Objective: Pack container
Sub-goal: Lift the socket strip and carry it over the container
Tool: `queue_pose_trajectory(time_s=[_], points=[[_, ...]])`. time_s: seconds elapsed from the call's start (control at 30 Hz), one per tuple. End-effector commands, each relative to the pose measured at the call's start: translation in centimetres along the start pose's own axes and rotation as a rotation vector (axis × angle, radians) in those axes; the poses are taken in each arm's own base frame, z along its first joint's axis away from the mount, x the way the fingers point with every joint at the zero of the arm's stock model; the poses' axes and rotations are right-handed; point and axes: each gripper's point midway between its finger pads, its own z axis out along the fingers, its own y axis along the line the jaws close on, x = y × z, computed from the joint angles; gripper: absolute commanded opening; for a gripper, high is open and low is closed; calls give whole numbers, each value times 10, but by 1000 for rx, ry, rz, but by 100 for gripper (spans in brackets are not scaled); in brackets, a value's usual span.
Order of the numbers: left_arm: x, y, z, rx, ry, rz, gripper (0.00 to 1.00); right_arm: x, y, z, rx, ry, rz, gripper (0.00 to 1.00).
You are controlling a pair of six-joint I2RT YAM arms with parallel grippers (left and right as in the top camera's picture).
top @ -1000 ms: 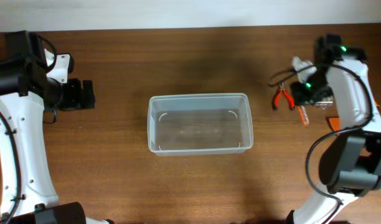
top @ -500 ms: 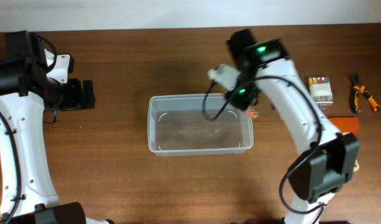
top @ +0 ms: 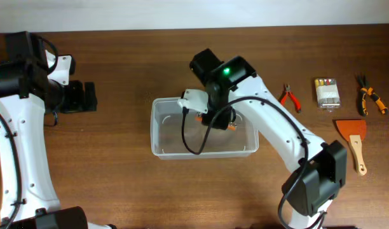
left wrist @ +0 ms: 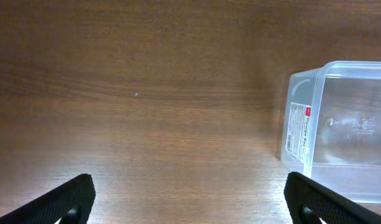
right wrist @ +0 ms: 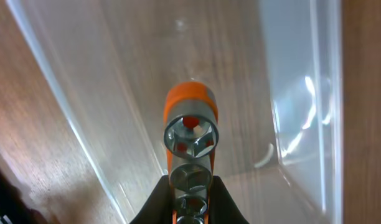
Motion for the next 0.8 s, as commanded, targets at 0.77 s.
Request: queue_pose_trajectory(time_s=[0.77], points=[[-3,-3,-1,14,-7,-9,99,32,33,109,-143,96,-70,10]])
